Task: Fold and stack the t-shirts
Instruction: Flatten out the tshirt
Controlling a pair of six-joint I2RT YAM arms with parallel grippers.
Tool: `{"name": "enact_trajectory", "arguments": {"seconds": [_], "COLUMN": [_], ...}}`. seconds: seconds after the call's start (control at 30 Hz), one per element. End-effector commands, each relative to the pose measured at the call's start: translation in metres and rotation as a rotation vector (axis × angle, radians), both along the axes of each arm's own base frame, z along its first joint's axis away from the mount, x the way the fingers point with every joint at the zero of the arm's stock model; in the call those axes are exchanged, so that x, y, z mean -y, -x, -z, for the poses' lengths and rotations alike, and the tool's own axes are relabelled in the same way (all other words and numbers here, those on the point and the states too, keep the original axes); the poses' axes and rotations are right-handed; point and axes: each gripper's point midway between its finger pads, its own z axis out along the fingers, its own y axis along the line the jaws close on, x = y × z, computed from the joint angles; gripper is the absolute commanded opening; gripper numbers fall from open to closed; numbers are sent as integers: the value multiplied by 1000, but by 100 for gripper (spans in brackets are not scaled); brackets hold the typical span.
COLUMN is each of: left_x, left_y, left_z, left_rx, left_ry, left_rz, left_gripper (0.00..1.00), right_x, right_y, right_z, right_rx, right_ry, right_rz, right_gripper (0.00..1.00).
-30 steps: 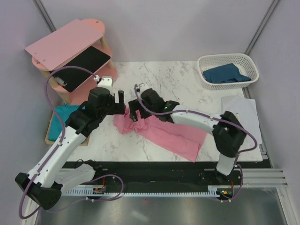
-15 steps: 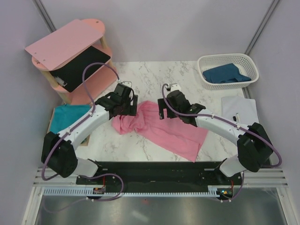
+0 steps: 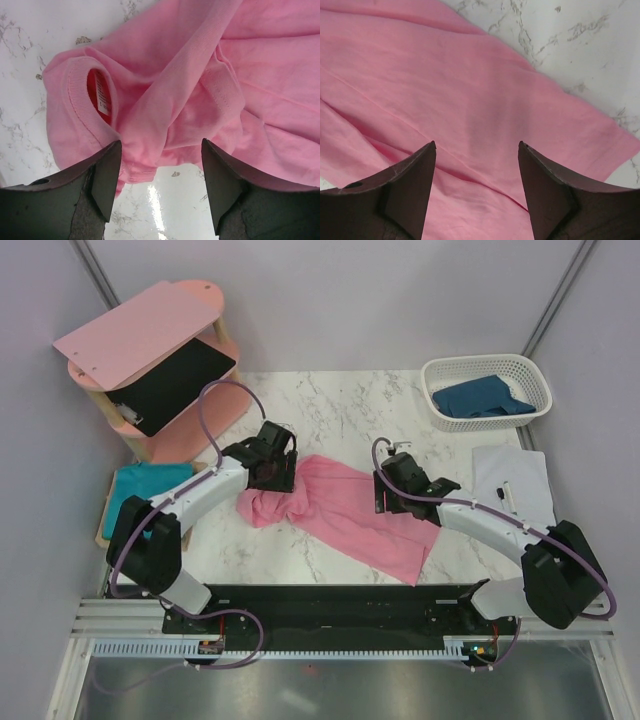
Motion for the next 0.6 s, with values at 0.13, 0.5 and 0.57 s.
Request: {"name": "enact_trajectory", "arguments": {"seconds": [0.13,0.5,0.57], "left_x": [14,21,27], "left_y": [7,36,38], "left_z": [-41,-24,-22], "left_rx": [110,50,45], "left_ry": [119,148,146], "left_rz": [25,69,81], "left_gripper": [74,77,77], "right_x": [16,38,38], "right_y": [19,48,48], "right_z": [21,38,41], "right_rx": [-60,-139,-151], "right_ry": [33,93,102], "right_rz": [40,49,49], "right_gripper": [72,72,70]}}
